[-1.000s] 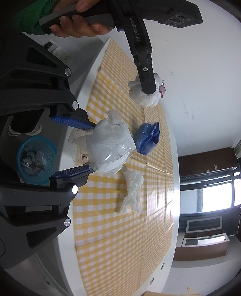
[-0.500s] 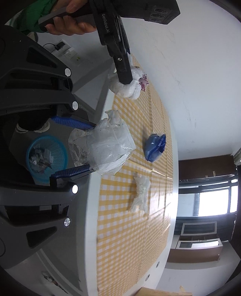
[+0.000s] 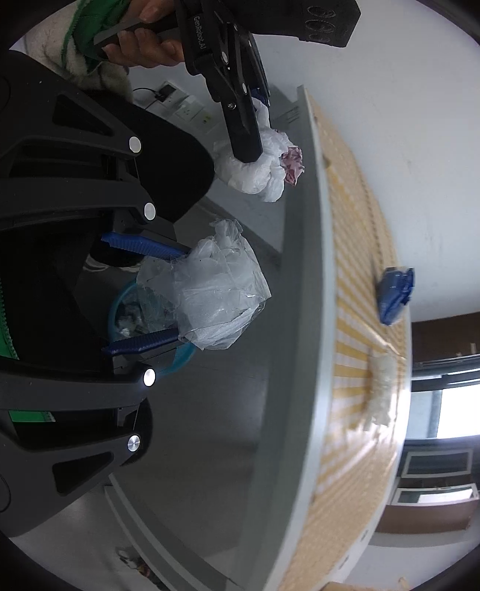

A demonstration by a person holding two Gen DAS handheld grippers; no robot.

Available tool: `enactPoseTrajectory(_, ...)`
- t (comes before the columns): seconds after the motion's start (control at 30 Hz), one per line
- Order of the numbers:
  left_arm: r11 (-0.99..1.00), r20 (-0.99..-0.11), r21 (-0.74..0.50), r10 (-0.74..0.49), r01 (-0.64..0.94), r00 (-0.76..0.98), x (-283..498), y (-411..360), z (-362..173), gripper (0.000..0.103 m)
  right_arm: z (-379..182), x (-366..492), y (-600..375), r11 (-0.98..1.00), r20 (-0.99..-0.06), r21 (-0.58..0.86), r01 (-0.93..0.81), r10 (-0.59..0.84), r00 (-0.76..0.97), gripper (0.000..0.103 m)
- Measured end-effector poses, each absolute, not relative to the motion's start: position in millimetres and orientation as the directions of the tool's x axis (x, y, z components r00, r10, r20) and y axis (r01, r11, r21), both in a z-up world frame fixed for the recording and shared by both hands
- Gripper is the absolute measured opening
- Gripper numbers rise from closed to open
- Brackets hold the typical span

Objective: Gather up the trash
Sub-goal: 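Carry the held plastic bags down over the blue wastebasket with both tools, then open the left tool to drop the white bags while the right tool drops the clear bag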

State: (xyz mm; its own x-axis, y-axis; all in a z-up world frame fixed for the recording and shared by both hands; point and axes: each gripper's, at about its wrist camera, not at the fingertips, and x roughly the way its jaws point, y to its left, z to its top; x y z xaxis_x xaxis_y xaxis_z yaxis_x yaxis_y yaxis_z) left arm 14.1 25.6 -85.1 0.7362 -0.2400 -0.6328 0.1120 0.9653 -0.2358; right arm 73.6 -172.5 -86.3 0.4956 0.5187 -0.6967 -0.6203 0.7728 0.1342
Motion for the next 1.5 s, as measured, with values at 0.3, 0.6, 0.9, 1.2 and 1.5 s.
enactPoseTrajectory(0.3,0.957,-0.703,-0.282,-0.252,0.065,0.666,35,34,-145,0.054,-147,97,-154,0.807,-0.786,0.124,-0.577,0.435,0.440,0.035)
enactPoseTrajectory(0.6,0.943,-0.757,-0.331,-0.244,-0.034,0.606,81,58,-201,0.054,-207,141,-129,0.837,-0.860,0.132,-0.530,0.363,0.358,0.035)
enactPoseTrajectory(0.9,0.933,-0.816,-0.335,-0.218,-0.132,0.535,126,73,-252,0.054,-253,178,-104,0.860,-0.907,0.156,-0.486,0.320,0.273,0.035)
enactPoseTrajectory(1.2,0.898,-0.866,-0.367,-0.234,-0.244,0.442,168,85,-300,0.054,-294,216,-87,0.884,-0.943,0.160,-0.440,0.268,0.196,0.035)
enactPoseTrajectory(1.5,0.856,-0.896,-0.383,-0.253,-0.348,0.365,202,94,-336,0.054,-333,252,-85,0.910,-0.964,0.181,-0.374,0.239,0.114,0.035)
